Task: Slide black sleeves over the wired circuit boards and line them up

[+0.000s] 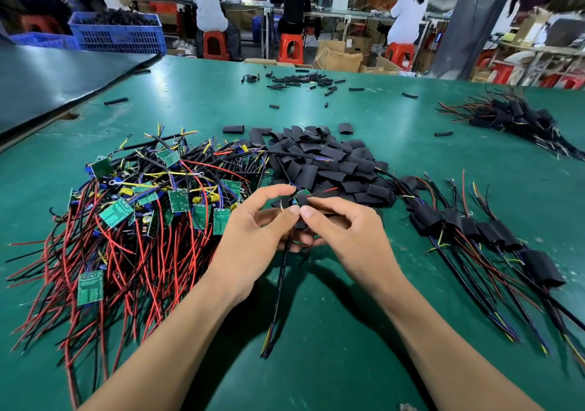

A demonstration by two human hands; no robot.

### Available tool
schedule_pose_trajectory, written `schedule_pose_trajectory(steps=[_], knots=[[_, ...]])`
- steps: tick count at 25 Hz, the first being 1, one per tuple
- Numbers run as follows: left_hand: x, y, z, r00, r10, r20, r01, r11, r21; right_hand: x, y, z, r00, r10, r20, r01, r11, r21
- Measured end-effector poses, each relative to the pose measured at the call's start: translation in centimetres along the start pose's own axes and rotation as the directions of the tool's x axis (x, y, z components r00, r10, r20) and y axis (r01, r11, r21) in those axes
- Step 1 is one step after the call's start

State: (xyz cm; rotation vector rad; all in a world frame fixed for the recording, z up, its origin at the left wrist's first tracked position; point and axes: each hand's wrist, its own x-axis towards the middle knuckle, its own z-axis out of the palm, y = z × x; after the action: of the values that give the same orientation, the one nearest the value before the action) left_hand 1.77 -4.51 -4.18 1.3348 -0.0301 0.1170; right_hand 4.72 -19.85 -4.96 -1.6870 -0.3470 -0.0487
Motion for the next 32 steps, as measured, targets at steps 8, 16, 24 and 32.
schedule_pose_trajectory(steps=[8, 16, 24, 32], knots=[[-0.1, 0.4, 0.3, 0.999, -0.047, -0.018, 0.047, 0.998, -0.033, 0.3, 0.2, -0.9, 0.999, -0.04, 0.006, 0.041, 0.984, -0.175], [0.1, 0.4, 0.2, 0.998, -0.056, -0.035, 0.056, 0.998, 0.005, 0.6, 0.0, -1.1, 0.928, -0.364, 0.085, 0.356, 0.79, -0.5], [0.1, 0.4, -0.1, 0.994, -0.106, -0.006, 0.106, 0.994, -0.012, 0.7, 1.1, -0.9, 0.806, -0.583, 0.103, 0.516, 0.606, -0.605], [0.1, 0.5, 0.2, 0.991, -0.125, -0.053, 0.122, 0.991, -0.062, 0.5, 0.5, -0.4, 0.889, -0.459, 0.0, 0.427, 0.826, -0.367]])
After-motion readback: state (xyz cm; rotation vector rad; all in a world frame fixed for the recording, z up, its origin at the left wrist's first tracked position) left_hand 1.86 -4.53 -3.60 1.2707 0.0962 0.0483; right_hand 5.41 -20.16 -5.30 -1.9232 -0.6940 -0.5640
